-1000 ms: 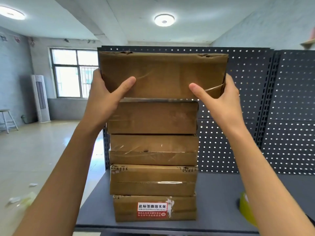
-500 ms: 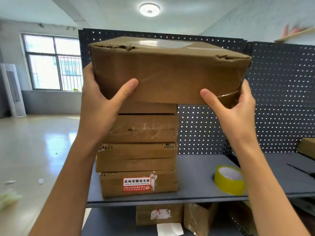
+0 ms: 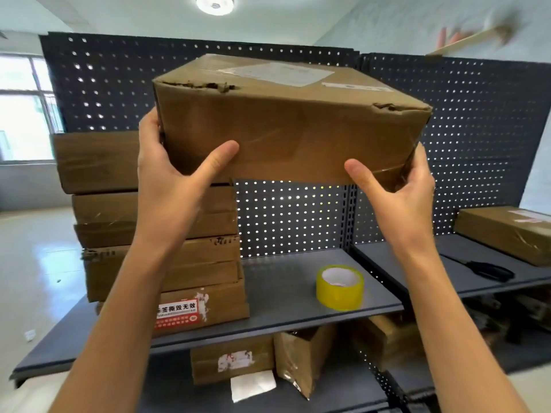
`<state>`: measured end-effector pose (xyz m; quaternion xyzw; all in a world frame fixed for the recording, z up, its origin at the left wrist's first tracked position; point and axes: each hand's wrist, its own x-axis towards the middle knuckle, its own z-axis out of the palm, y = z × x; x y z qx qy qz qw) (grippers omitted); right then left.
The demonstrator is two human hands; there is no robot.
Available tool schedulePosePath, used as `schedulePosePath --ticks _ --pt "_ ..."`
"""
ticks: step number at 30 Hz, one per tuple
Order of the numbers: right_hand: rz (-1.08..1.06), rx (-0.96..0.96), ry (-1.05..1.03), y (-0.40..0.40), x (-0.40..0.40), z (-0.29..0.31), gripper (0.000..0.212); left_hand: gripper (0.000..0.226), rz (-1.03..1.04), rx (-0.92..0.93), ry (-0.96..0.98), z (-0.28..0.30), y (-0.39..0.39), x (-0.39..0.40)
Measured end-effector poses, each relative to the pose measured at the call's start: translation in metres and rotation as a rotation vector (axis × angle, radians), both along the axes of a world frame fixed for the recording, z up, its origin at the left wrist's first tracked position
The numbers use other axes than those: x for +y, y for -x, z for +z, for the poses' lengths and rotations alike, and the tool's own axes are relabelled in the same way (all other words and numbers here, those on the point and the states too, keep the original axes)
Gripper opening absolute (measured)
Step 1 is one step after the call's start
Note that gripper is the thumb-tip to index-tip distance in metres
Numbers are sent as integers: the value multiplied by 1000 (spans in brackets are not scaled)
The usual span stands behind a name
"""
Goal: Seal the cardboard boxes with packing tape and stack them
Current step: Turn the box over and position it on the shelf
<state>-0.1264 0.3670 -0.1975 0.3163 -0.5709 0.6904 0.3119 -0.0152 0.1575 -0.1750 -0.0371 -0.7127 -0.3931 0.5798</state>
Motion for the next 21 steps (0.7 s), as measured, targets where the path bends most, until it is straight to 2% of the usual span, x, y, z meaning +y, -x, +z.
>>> schedulePosePath --ticks 4,12,21 --pt "13 3 4 32 43 -5 71 73 -12 11 16 -3 30 46" --pt "9 -24 -79 103 140 -29 63 71 -51 9 -94 -38 104 134" --pt "-19 -124 -154 168 190 -65 58 77 -66 -96 -180 -74 177 179"
